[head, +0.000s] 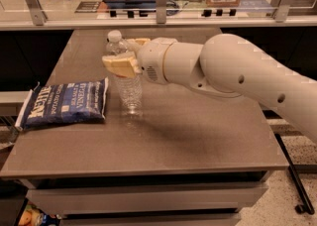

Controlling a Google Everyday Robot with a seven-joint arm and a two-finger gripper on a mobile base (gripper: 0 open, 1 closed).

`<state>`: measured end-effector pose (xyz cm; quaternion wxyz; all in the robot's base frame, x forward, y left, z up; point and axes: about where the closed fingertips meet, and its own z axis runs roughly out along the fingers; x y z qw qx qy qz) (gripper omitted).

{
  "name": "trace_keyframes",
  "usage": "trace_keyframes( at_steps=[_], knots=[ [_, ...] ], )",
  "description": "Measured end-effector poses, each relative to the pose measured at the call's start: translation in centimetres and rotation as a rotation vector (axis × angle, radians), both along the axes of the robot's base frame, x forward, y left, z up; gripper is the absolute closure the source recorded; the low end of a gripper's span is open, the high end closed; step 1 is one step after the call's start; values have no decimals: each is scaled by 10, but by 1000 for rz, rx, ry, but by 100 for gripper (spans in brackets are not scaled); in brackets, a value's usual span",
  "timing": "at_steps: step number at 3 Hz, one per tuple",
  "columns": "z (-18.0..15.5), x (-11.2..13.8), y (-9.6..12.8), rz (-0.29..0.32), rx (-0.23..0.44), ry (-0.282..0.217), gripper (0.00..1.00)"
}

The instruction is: Move water bottle near blue chip bag

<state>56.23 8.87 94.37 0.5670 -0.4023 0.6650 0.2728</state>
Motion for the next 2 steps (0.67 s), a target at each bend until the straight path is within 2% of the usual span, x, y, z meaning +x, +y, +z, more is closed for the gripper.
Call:
trace_keyframes(
  at_steps=[2],
  knots=[
    [2, -2, 4, 6, -2, -3, 14]
  ],
)
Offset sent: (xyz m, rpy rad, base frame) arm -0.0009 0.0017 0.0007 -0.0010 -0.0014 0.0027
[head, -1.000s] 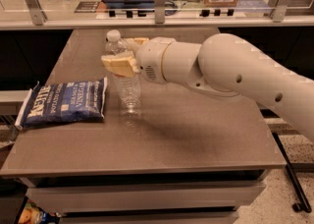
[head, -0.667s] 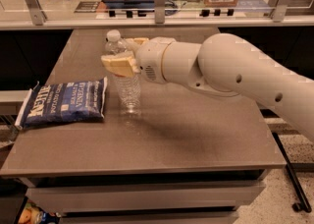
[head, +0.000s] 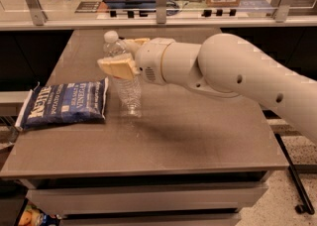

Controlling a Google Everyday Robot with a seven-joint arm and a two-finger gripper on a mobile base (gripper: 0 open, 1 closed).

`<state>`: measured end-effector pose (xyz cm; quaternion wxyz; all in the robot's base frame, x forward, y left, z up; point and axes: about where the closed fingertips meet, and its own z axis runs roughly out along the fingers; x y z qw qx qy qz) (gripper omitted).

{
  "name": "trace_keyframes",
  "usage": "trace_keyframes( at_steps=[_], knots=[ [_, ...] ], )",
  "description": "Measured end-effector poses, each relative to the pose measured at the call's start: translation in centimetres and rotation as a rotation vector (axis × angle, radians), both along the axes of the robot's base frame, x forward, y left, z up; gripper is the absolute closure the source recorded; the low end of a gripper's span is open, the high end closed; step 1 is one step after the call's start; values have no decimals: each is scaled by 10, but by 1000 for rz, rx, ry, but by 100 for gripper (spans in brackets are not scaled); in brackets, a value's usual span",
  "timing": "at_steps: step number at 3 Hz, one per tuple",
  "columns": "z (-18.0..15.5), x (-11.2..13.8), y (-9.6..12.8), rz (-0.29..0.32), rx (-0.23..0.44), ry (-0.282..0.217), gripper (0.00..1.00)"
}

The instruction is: Move water bottle near blue chip bag

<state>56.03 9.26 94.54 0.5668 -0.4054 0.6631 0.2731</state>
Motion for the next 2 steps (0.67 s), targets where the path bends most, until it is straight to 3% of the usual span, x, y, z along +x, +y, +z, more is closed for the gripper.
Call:
trace_keyframes(
  at_steps=[1, 2],
  knots=[
    [1, -1, 2, 3, -1, -2, 0],
    [1, -1, 2, 3, -1, -2, 0]
  ],
)
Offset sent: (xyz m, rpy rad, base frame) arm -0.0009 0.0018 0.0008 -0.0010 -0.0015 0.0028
